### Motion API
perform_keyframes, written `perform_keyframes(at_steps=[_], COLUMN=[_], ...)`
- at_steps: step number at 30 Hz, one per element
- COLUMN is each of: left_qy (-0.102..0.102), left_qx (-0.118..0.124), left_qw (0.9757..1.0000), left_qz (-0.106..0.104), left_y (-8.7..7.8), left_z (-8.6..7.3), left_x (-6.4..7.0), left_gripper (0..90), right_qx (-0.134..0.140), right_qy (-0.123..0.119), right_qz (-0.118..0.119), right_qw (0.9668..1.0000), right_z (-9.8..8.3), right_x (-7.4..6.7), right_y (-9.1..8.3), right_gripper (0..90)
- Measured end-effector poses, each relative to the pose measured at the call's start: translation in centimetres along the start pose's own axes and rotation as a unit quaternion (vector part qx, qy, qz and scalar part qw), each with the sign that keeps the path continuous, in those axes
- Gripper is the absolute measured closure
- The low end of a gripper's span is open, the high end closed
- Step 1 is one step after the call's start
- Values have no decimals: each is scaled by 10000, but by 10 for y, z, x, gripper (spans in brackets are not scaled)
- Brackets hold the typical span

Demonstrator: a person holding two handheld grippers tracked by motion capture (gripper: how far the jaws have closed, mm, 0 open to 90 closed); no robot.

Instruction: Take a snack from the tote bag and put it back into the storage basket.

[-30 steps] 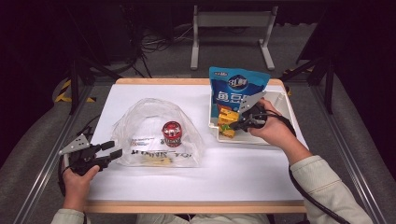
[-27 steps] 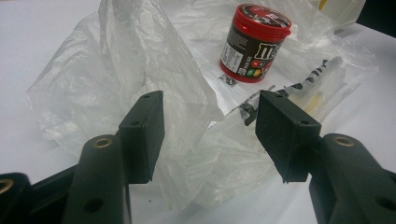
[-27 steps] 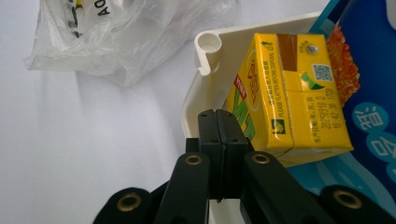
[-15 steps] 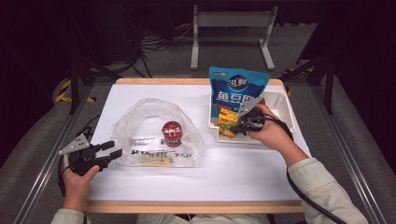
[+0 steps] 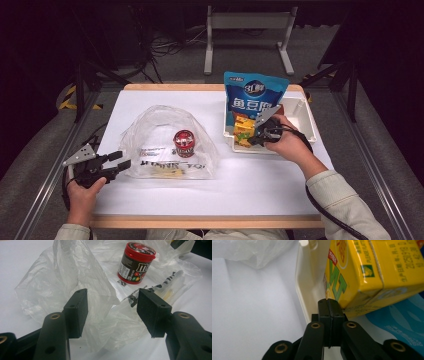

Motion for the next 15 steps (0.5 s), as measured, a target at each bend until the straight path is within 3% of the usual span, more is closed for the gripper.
perform_keyframes(at_steps=[15], left_qy=[2], left_qx=[-2], left_qw=[10000], left_qz=[-1], left_y=[0], left_z=[0], left_x=[0], left_gripper=[429], right_qx=[-57], right_qy=[178], right_qz=[-83], right_qw=[9998], right_z=[-8], right_x=[5], right_y=[1], right_gripper=[900])
Point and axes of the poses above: each handheld gripper's, and its own axes: y roughly forward along the jaws, z roughly out of its top, x roughly to its right, the point moved 1 cm from there along y, roughly forward along the jaws, and after that the axes turned 10 degrees about -y, right-handed, at the moved point
